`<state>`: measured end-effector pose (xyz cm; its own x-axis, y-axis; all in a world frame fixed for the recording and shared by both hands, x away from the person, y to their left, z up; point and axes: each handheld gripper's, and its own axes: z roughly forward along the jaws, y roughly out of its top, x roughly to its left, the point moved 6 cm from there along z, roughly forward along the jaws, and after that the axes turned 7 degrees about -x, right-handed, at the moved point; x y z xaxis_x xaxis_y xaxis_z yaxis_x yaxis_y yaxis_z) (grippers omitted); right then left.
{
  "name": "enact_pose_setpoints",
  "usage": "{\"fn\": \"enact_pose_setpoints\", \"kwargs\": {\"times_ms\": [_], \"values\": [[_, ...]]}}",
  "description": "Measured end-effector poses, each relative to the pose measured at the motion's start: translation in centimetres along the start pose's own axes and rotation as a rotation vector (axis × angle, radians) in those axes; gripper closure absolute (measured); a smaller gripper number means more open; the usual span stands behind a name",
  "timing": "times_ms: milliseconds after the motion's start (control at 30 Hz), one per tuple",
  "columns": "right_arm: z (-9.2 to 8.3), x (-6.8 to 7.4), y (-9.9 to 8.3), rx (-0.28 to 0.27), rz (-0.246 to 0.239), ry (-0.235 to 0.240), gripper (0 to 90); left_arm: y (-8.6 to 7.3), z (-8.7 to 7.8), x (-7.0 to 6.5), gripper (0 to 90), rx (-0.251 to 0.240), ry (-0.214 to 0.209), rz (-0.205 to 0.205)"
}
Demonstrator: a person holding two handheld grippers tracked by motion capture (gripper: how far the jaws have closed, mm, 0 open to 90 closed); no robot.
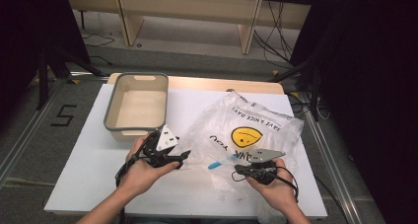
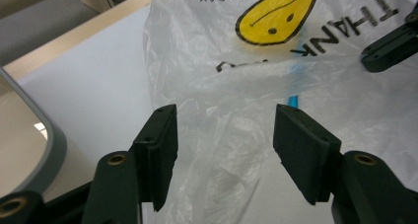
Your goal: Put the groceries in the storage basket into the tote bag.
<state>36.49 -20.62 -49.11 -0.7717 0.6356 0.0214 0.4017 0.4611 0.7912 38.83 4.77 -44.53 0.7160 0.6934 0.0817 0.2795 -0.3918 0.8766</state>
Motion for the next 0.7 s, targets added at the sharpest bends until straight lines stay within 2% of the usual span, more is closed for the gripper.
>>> {"fn": "enact_pose_setpoints", "kwargs": {"times_ms": [100, 300, 400, 533, 633, 700], "values": [[0.2, 0.2, -0.5, 0.025, 0.000, 0.017, 90.0, -0.6, 0.5, 0.4, 41.8, 0.019, 0.008, -0.013], [0.7, 0.3, -1.3, 0.067, 0.002, 0.042, 90.0, -1.1, 1.0, 0.7, 40.5, 0.020, 0.024, -0.031], [0.8, 0.4, -1.4, 0.068, 0.005, 0.046, 85.4, -1.5, 1.4, 0.6, 39.0, 0.027, 0.018, -0.032], [0.3, 0.3, -1.0, 0.026, 0.019, 0.034, 76.8, -2.0, 1.8, 0.4, 38.2, 0.040, 0.008, -0.027], [-0.7, -0.3, -0.5, -0.046, 0.042, 0.018, 67.8, -2.4, 1.9, 0.5, 38.1, 0.045, 0.011, -0.025], [-1.6, -0.8, -0.1, -0.102, 0.058, -0.011, 61.3, -2.5, 2.0, 0.5, 38.0, 0.046, 0.011, -0.023]]}}
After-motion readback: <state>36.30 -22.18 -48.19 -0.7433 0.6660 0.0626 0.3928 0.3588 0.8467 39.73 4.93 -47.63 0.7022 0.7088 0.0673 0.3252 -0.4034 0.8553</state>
